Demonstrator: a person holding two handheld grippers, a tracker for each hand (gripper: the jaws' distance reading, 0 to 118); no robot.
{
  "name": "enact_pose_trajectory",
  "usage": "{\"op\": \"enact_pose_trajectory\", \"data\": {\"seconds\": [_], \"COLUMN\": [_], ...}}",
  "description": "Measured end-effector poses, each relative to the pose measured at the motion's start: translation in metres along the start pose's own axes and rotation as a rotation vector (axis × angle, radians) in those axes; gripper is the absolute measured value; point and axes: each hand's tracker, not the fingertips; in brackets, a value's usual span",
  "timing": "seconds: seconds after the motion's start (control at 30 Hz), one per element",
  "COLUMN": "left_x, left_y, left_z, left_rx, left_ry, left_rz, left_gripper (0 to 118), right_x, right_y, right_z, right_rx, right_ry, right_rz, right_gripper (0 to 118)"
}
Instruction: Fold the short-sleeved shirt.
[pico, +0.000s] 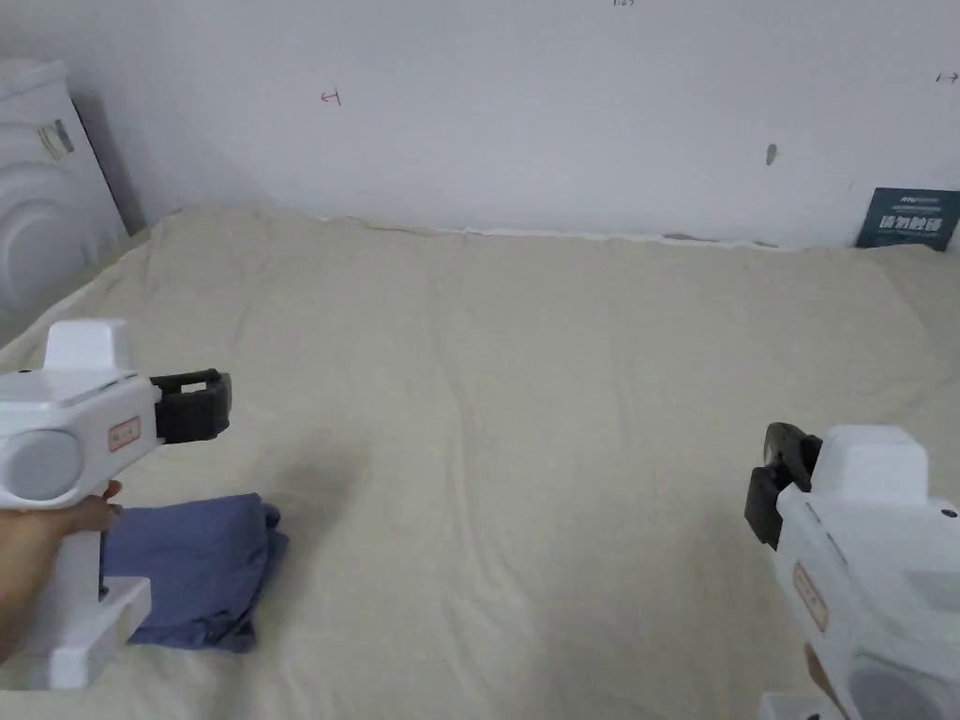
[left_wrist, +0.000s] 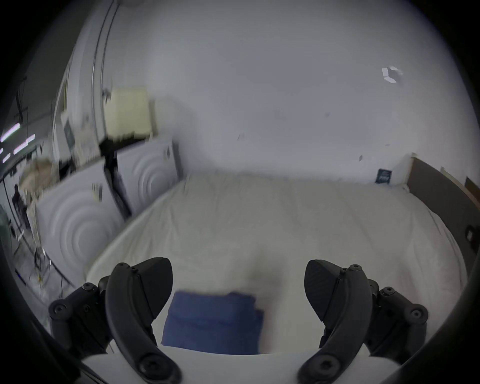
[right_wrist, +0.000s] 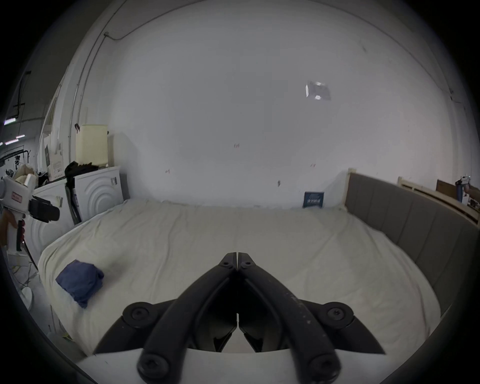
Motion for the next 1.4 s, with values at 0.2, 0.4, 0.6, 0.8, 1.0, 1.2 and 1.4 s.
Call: {"op": "enact_pose_trajectory", "data": {"seconds": [0.2, 0.4, 0.6, 0.8, 1.0, 1.2, 1.4], "left_x": [0.079, 0.145, 0.191, 0.212, 0.214, 0.211, 0.209], "left_y": [0.024, 0.014, -0.015, -0.028, -0.029, -0.025, -0.024], "left_z": [0.061, 0.085, 0.091, 0.095, 0.098, 0.101, 0.101], "left_rx": [0.23, 0.41, 0.499, 0.486, 0.473, 0.484, 0.487], "left_ry": [-0.08, -0.124, -0.122, -0.162, -0.189, -0.193, -0.184], "left_rz": [-0.076, -0.044, -0.063, -0.048, -0.065, -0.058, -0.057], "left_gripper": [107, 107, 81, 0, 0, 0, 0], "right_x": [0.036, 0.062, 0.075, 0.08, 0.082, 0.081, 0.079], "right_y": [0.037, 0.054, 0.054, 0.05, 0.046, 0.045, 0.046], "right_z": [0.031, 0.059, 0.075, 0.081, 0.08, 0.079, 0.079], "right_rx": [0.123, 0.203, 0.245, 0.252, 0.24, 0.236, 0.236], "right_ry": [-0.059, -0.114, -0.143, -0.152, -0.152, -0.152, -0.148], "right_rz": [0.034, 0.071, 0.094, 0.094, 0.079, 0.071, 0.076], "right_gripper": [2, 2, 2, 2, 2, 2, 2]}}
